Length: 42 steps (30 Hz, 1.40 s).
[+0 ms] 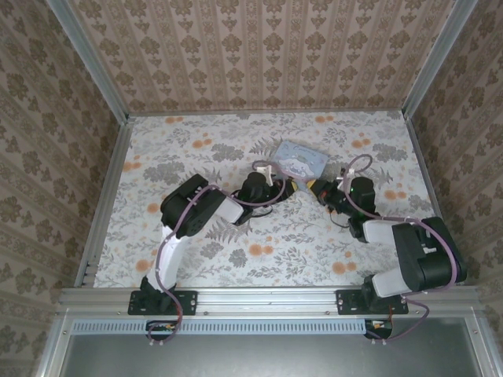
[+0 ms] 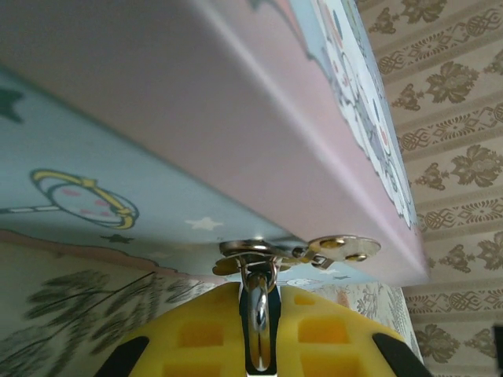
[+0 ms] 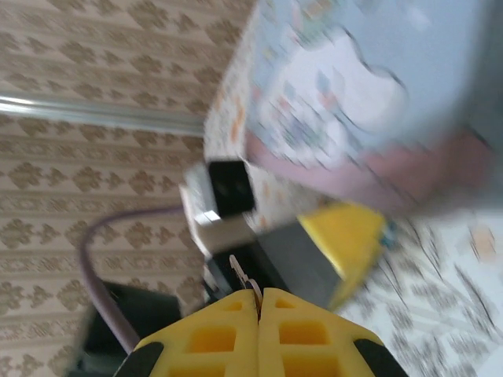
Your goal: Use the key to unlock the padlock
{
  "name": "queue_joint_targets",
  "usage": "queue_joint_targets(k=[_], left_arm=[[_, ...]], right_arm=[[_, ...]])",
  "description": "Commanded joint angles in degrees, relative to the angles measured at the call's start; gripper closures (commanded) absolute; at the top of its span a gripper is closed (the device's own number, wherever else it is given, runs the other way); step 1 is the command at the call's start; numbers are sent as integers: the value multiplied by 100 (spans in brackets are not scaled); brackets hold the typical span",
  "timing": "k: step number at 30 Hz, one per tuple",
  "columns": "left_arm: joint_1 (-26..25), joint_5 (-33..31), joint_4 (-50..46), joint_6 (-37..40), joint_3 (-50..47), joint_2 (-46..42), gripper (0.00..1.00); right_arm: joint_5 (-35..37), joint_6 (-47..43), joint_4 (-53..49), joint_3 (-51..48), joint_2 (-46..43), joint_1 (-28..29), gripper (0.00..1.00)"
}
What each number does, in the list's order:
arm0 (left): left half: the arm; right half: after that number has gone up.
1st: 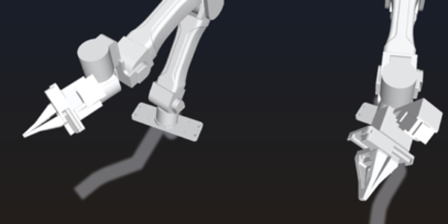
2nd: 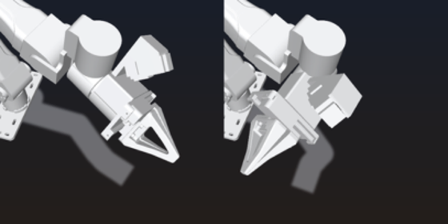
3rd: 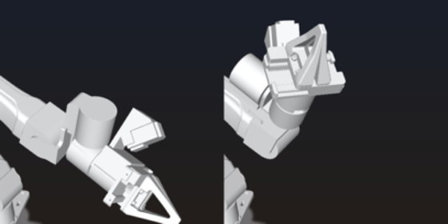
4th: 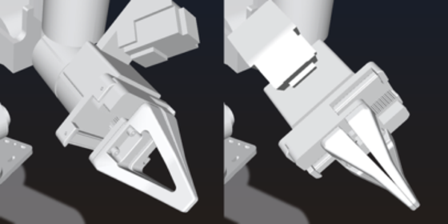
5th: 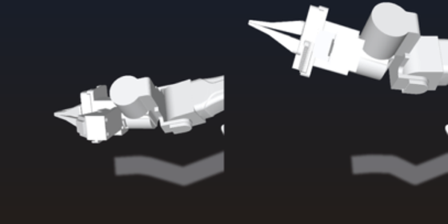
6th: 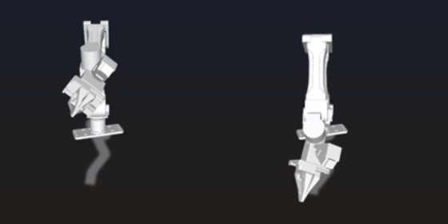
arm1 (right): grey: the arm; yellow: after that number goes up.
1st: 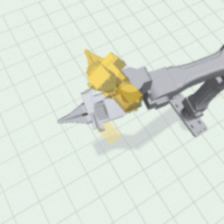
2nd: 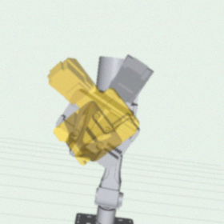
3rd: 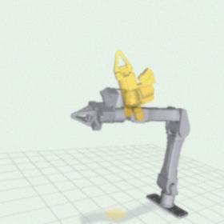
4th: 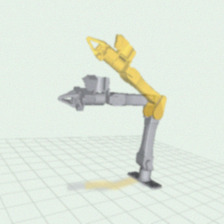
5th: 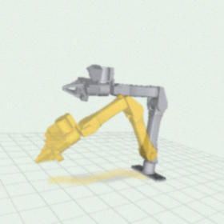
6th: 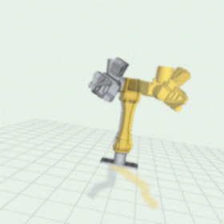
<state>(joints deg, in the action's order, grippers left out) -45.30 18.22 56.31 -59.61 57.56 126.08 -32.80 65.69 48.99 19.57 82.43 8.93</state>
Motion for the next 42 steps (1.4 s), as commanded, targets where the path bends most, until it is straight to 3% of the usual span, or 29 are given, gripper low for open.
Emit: queue_joint_targets(k=[1, 8, 19, 30, 42], left_arm=[[172, -63, -168, -75, -352, -258, 100], [297, -112, -132, -106, -815, -638, 100], [324, 675, 517, -681, -868, -743, 100], [324, 885, 1474, -1548, -1004, -591, 100], [197, 846, 1574, -1667, -1059, -681, 100]], right_arm=[[224, -144, 238, -337, -47, 316, 100], [535, -79, 974, -610, 553, 836, 100], [570, 409, 2339, -743, 1571, 859, 100], [696, 413, 2322, -627, 1593, 865, 100], [898, 612, 2204, -407, 1609, 859, 100]])
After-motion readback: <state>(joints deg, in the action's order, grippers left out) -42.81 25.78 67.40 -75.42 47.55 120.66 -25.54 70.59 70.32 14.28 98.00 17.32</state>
